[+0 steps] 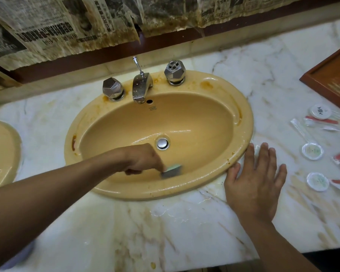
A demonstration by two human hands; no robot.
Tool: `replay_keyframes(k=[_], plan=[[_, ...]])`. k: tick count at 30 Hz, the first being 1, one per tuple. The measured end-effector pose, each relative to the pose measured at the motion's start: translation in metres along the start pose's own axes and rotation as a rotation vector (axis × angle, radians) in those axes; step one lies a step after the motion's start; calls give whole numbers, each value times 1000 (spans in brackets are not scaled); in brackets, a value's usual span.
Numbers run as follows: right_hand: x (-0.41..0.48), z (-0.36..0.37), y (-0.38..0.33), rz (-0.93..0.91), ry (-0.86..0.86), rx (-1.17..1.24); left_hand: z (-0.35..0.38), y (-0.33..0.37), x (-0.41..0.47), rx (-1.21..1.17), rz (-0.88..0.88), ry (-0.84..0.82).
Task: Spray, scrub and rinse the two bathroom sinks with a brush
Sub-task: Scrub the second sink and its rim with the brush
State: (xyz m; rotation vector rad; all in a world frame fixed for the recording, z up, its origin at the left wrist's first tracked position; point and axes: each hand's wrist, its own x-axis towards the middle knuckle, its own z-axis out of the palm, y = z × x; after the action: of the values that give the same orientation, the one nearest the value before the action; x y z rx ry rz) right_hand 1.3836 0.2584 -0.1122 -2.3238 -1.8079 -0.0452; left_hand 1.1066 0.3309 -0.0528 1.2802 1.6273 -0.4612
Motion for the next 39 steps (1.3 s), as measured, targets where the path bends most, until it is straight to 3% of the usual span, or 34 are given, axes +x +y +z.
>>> replay_keyframes(k=[2,4,8,10,12,15,19,23,25,28,30,35,39], plan=[[0,1,0,-2,3,2,-8,-30,4,132,-66,67],[0,1,0,3,7,11,-12,-41,6,118,-111,78],[-1,0,1,3,-3,-3,23,25,14,-205,115,30],[0,0,1,1,-9,-6,47,73,29,-385,248,131],[0,1,1,2,-6,-4,52,100,45,-443,265,278],[0,1,2,5,-3,-2,47,84,64,-281,168,370],[0,0,1,4,-18,-7,46,50,57,-277,69,209],[-1,1,2,5,-27,-10,28,49,37,-420,122,-46],[0,1,3,3,-34,-13,33,63,40,-485,133,-7],[-1,1,3,4,-29,-3,40,91,58,-525,148,203],[-1,2,3,-1,-26,-1,37,97,62,-487,138,274],[-1,3,4,0,-31,7,24,58,27,-197,216,34],[-2,3,3,2,-19,35,-7,0,1,173,96,-12]])
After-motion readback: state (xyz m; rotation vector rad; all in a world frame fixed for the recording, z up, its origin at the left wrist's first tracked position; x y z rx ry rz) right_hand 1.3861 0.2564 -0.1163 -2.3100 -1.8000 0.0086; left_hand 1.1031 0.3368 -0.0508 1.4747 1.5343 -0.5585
